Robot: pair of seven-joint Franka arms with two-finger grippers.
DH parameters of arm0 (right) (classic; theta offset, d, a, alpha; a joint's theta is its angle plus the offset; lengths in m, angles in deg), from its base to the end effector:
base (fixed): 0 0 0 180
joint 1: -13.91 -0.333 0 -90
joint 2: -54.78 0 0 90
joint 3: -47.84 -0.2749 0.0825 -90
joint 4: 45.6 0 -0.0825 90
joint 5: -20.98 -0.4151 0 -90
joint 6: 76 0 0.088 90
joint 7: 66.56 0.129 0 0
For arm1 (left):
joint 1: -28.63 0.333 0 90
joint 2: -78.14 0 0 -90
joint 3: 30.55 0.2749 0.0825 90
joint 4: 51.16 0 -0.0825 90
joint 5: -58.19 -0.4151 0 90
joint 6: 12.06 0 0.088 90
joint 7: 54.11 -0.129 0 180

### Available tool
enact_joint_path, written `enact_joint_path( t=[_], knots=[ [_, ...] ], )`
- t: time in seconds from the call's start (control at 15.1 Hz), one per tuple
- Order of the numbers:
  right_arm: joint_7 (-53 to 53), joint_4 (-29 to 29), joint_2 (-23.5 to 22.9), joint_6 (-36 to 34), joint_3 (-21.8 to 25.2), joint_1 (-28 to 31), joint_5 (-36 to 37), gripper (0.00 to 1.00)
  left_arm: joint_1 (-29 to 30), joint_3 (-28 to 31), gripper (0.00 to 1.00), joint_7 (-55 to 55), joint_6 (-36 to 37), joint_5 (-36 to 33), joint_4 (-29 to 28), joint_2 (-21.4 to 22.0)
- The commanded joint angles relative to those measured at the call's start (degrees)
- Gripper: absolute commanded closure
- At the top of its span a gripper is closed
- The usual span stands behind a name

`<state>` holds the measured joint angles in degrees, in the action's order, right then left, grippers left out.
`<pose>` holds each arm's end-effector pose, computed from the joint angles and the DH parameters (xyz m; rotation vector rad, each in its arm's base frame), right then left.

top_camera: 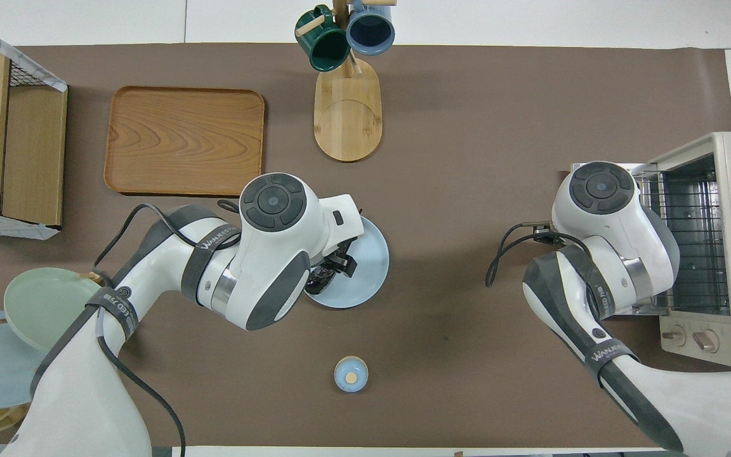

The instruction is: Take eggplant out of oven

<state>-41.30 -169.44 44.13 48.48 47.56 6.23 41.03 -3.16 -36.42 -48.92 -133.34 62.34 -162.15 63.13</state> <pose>0.5498 0.0574 0.2160 2.8297 -0.1093 -0.1262 0.4822 -0.3777 0.2652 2.9806 -0.7995 -0.1661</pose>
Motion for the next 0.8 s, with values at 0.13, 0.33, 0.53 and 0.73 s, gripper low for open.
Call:
enact_joint_path(
  t=[0.13,0.33,0.53,0.73],
  knots=[
    [-3.63,-2.29,1.07,3.05,-0.95,4.07,1.75,1.0,-2.75,0.95,0.0,0.17,-3.43,0.68,-2.64,-0.63],
    [-4.86,-1.76,1.07,2.44,-0.94,3.82,4.46,1.0,-3.1,0.86,0.0,0.17,-4.31,0.68,-4.14,-0.63],
    [-9.94,0.78,1.86,0.42,-0.95,4.25,6.41,1.0,-3.37,0.86,0.0,0.26,-5.28,0.77,-4.94,-0.54],
    [-17.85,3.51,3.79,-2.75,-0.86,7.75,5.89,1.0,-3.28,0.86,0.24,0.35,-5.19,0.77,-4.94,-0.54]
  ],
)
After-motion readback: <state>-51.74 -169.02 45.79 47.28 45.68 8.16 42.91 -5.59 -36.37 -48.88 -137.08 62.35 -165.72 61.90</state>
